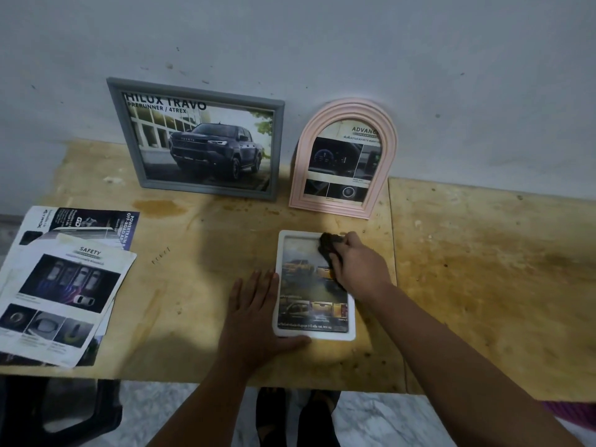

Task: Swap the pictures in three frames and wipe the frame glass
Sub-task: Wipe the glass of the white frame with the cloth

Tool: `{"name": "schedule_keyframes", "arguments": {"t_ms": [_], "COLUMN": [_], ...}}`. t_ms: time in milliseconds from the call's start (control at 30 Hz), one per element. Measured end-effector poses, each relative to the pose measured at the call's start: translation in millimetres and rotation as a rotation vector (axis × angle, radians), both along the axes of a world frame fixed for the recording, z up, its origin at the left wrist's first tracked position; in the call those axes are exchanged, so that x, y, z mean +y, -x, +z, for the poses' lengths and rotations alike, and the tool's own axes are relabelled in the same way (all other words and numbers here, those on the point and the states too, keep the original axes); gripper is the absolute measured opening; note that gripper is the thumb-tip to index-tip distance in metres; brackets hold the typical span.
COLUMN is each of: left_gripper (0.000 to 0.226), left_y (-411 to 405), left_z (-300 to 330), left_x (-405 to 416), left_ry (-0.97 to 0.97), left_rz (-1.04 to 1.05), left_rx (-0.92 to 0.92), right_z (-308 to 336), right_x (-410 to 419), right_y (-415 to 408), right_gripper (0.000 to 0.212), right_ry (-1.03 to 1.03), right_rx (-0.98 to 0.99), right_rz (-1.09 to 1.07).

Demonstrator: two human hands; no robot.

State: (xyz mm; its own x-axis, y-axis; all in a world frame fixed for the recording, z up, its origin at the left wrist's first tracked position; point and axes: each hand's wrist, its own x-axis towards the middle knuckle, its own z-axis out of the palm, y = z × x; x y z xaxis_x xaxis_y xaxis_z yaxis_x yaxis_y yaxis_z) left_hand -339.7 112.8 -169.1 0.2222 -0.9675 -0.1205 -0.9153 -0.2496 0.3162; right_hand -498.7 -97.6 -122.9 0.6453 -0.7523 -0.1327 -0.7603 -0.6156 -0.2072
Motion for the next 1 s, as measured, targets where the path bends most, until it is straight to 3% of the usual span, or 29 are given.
{"name": "schedule_keyframes", "arguments": {"t_ms": [267,467,633,833,1000], "left_gripper": [0.133,0.133,0.136,0.134,0.134], "left_y": [-0.2,-0.8,-0.7,0.5,1.4], "left_z": [-0.9,-2.3,-1.4,-0.3,-0.7], "left_x": [0.4,0.0,0.1,-0.6,-1.1], "left_ry": [0.012,0.038,0.034,0.031,0.034], "left_rz": [-0.001,-0.009,-0.002,0.000,-0.002], "left_rx": [0.002,0.000,0.004,0.018,0.010], "right_z": [3.9,18.8,27.6,7.8,7.8], "right_x": [77.1,102.0,40.5,21.7,31.6], "right_y": [21.3,28.9,4.4,-4.2,-2.4], "right_gripper": [0.035,0.037,0.032,0.045,0.059], "right_ry": [-0.103,-0.369,-0.140,0.055,0.114], "right_rx": [-0.014,-0.068,-0.230,0.137,0.243], "right_rz": [-0.093,-0.050,-0.137,0.014,0.049]}}
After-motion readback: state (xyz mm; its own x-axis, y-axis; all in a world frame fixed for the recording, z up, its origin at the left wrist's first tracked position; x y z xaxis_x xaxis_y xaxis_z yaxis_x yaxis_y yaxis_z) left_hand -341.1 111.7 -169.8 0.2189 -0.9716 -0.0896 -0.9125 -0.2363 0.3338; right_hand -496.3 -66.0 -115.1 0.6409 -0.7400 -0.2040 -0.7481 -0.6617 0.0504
